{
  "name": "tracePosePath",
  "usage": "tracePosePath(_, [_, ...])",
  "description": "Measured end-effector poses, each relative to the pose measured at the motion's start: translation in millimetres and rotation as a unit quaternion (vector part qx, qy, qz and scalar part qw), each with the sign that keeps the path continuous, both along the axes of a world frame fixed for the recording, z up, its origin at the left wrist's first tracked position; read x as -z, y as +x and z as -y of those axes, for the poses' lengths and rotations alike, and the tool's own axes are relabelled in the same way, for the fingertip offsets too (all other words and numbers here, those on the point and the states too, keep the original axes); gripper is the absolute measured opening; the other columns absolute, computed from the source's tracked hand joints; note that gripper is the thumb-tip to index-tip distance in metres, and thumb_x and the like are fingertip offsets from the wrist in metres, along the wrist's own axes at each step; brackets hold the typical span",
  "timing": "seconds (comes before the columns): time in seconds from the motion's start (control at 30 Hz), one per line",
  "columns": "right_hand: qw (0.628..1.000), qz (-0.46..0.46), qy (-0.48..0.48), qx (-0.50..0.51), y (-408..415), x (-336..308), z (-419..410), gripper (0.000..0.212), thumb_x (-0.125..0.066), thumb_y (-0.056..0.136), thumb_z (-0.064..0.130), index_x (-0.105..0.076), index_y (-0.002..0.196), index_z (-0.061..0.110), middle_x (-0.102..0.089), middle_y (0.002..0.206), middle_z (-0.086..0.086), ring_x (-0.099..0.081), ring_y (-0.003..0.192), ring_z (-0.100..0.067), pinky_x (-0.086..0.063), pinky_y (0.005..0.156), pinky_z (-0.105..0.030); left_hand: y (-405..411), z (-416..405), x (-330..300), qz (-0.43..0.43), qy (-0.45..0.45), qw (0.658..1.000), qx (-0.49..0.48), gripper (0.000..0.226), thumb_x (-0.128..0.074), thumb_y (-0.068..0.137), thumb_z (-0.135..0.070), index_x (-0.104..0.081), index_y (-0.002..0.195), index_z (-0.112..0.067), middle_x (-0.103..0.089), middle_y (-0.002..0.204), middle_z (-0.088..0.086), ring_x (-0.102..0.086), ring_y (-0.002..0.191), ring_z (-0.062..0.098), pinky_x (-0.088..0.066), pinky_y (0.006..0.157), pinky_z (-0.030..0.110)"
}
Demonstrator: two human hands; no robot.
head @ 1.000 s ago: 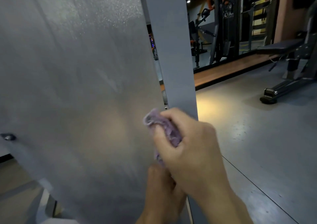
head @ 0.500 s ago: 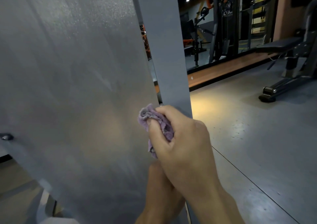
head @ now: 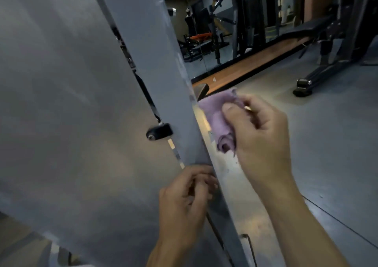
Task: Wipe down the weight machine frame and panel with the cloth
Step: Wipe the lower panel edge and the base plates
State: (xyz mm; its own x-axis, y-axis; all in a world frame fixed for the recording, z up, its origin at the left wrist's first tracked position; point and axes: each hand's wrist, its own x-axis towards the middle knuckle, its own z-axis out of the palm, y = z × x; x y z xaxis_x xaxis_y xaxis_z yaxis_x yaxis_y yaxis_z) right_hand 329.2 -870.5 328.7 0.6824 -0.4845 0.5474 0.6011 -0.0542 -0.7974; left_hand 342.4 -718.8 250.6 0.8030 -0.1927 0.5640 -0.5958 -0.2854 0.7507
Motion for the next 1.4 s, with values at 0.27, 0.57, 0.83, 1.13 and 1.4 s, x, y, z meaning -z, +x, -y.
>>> tracePosePath(0.27, [0.950,-0.247,0.179,0.063,52.4,135.8,54.4,0.024,-0.060,0.090,0.027,-0.061,0.077,0.007,-0.053,0.060,0.004,-0.046,0.061,-0.016,-0.035,0.062,-0.034,-2.8,7.6,10.8,-0.030,0.003,1.000,0.005,0.024,-0.053,0.094,-0.012,-0.075,0.094,-0.022,-0.076,0.082,0.006,-0.076,0.079,0.023,-0.061,0.069,0.031])
tracePosePath(0.57, [0.878,-0.456,0.144,0.004,51.9,255.4,48.6,0.026,-0.061,0.091,0.014,-0.068,0.067,0.011,-0.065,0.059,-0.008,-0.059,0.045,-0.014,-0.047,0.044,-0.025,-1.0,8.6,22.3,-0.014,-0.005,1.000,0.009,0.020,-0.052,0.099,-0.013,-0.072,0.099,-0.011,-0.076,0.083,0.008,-0.075,0.079,0.028,-0.061,0.070,0.033])
tracePosePath(0.83, [0.861,-0.503,0.070,-0.010,57.1,303.1,31.6,0.036,-0.060,0.092,0.010,-0.064,0.056,0.014,-0.061,0.051,-0.001,-0.056,0.039,-0.006,-0.043,0.041,-0.014,-0.1,15.1,35.1,-0.011,0.027,0.999,0.021,0.020,-0.055,0.094,-0.019,-0.073,0.095,-0.009,-0.076,0.080,0.007,-0.076,0.076,0.027,-0.062,0.069,0.036])
tracePosePath(1.13, [0.871,-0.474,0.083,-0.100,66.7,294.9,13.1,0.049,-0.062,0.097,0.022,-0.059,0.049,0.013,-0.058,0.045,-0.005,-0.056,0.040,-0.016,-0.043,0.047,-0.019,1.5,14.8,38.3,0.003,0.048,0.999,0.012,0.021,-0.053,0.090,-0.017,-0.074,0.091,-0.016,-0.076,0.078,0.004,-0.076,0.074,0.026,-0.062,0.066,0.038])
tracePosePath(1.4, [0.940,-0.306,0.065,-0.134,99.3,164.7,14.8,0.055,-0.066,0.095,0.027,-0.059,0.041,0.023,-0.050,0.043,0.014,-0.045,0.051,-0.006,-0.037,0.057,-0.022,3.4,17.1,33.5,0.002,0.050,0.999,0.013,0.022,-0.053,0.086,-0.016,-0.075,0.089,-0.021,-0.076,0.077,0.005,-0.076,0.070,0.025,-0.062,0.067,0.039])
